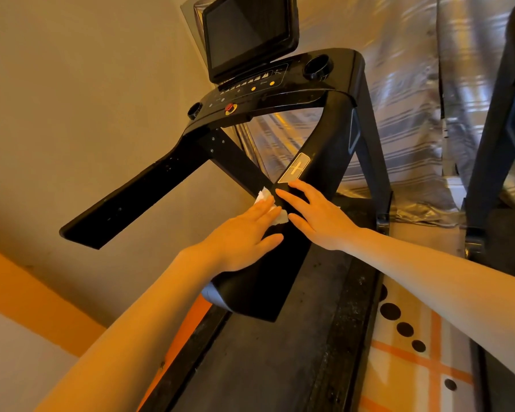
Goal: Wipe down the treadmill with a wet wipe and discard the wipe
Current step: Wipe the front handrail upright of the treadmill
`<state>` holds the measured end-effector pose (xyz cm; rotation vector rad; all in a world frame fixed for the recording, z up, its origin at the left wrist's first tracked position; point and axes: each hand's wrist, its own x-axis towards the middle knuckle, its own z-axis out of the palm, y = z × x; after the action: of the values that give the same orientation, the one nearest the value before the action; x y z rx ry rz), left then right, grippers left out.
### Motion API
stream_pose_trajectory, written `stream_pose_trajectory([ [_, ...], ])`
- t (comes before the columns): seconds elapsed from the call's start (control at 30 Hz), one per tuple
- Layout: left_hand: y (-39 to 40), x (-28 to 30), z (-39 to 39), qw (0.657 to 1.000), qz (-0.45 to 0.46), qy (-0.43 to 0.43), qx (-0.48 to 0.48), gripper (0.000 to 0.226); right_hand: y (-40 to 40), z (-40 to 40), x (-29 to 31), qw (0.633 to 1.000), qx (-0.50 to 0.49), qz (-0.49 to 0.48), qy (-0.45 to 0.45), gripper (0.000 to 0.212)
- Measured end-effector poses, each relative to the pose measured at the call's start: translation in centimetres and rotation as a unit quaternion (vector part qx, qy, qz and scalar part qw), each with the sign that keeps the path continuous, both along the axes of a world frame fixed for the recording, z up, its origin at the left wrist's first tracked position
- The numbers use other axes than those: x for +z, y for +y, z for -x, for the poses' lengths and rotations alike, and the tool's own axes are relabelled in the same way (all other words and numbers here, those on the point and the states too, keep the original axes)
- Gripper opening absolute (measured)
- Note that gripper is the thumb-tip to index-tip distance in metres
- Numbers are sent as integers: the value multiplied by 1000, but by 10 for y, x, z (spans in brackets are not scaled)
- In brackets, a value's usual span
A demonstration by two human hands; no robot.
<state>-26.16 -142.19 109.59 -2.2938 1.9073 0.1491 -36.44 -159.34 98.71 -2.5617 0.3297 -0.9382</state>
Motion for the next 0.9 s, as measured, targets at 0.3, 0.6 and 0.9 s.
stream_pose_trajectory([
  [0.3,69,1,-8,994,47,101,2,62,10,-3,-3,999,-16,-36,-28,51],
  [0.6,108,-17,-27,970,154,186,-32,44,47,-12,-30,988,-48,-101,-111,50],
  [0.9,73,-13,-24,951,189,242,-16,22,84,-16,-60,972,-73,-146,-167,50],
])
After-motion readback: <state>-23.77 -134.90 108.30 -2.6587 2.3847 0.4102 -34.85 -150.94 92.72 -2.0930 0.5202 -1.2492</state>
